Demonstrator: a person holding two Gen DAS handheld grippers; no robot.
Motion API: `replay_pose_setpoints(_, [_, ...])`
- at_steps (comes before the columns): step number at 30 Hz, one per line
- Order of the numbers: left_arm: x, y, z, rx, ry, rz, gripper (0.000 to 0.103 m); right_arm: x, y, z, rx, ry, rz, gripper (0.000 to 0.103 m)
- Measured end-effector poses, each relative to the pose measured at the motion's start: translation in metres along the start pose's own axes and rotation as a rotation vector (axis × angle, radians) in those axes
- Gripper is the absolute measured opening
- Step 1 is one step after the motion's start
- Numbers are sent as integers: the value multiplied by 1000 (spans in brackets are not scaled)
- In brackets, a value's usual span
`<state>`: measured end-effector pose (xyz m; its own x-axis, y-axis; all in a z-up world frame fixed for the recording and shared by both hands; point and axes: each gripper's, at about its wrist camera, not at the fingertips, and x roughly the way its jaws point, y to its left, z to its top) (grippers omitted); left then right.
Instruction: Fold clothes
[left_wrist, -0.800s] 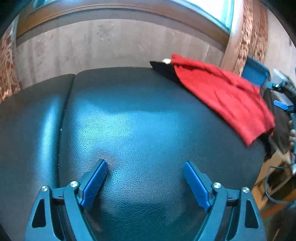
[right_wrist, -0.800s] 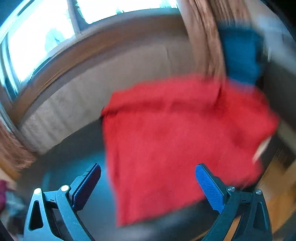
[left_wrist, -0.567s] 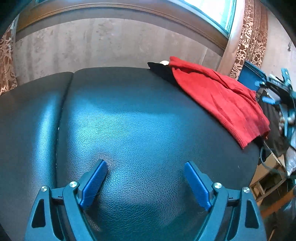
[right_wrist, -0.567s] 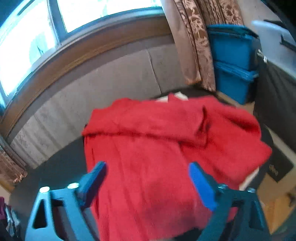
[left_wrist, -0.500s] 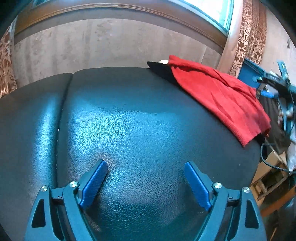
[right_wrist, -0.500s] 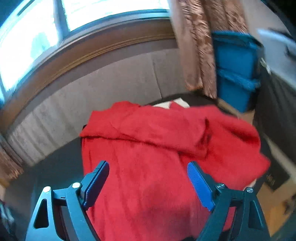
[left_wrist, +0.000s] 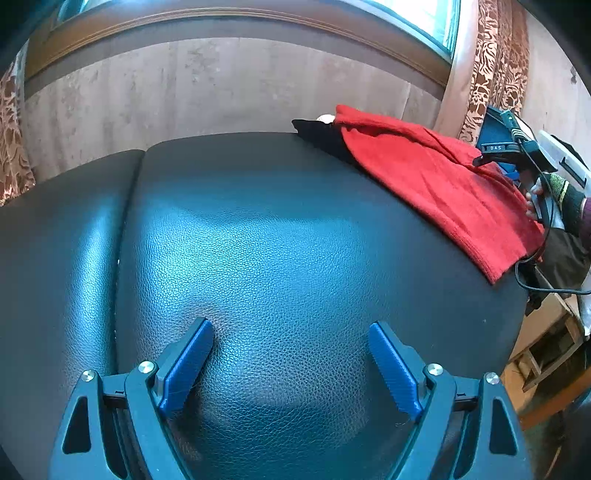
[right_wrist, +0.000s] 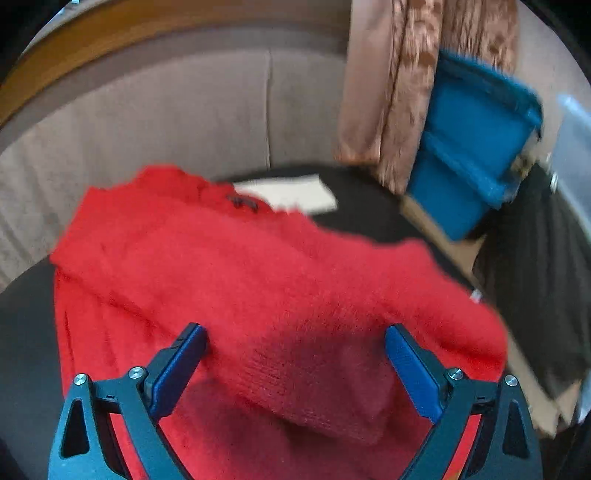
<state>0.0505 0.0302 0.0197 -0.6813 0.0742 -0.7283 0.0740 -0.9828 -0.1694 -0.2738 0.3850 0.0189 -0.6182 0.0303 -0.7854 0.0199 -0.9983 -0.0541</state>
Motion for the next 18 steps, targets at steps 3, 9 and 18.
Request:
replay_pose_setpoints(3, [5, -4, 4, -1, 32, 19, 89, -11, 14, -13, -16, -7, 60, 63])
replay_pose_setpoints(9, [15, -5, 10, 2, 53, 26, 90, -43, 77, -67, -122, 1, 292, 20])
replay_pose_setpoints(18, [29, 7, 60, -137, 88, -73, 84, -88, 150, -184, -207, 13, 547, 30])
